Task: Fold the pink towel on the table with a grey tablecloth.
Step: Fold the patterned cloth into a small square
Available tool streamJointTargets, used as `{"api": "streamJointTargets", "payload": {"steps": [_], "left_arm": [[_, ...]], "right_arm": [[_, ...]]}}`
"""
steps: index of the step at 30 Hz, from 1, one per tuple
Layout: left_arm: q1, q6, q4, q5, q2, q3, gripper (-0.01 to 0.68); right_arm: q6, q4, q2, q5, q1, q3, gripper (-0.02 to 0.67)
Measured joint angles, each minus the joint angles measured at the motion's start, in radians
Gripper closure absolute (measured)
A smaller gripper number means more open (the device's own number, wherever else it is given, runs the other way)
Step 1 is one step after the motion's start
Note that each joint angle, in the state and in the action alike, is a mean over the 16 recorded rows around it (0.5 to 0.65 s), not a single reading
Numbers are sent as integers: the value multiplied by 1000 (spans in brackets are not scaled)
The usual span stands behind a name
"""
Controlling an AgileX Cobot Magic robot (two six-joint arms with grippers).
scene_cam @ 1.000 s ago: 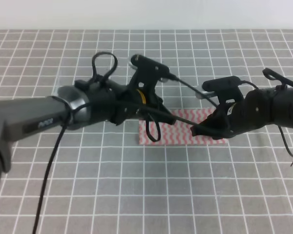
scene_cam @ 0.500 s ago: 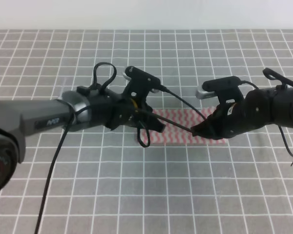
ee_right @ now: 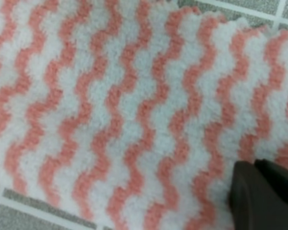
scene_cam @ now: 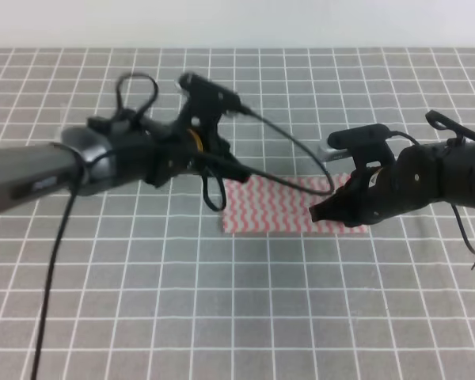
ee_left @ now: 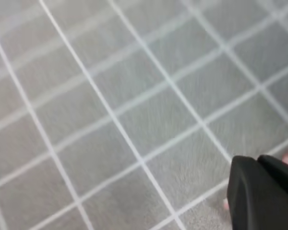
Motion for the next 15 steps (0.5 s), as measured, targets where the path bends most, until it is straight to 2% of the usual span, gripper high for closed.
{"api": "streamJointTargets", "payload": {"steps": [7,15], "left_arm": [[-32,21,-44,85,-60,0,673],[-92,125,-159,171,-62,0,673]], "right_arm": [[-8,-2,-37,20,0,0,665],[-16,-4,-82,89,-14,-15,655]]}}
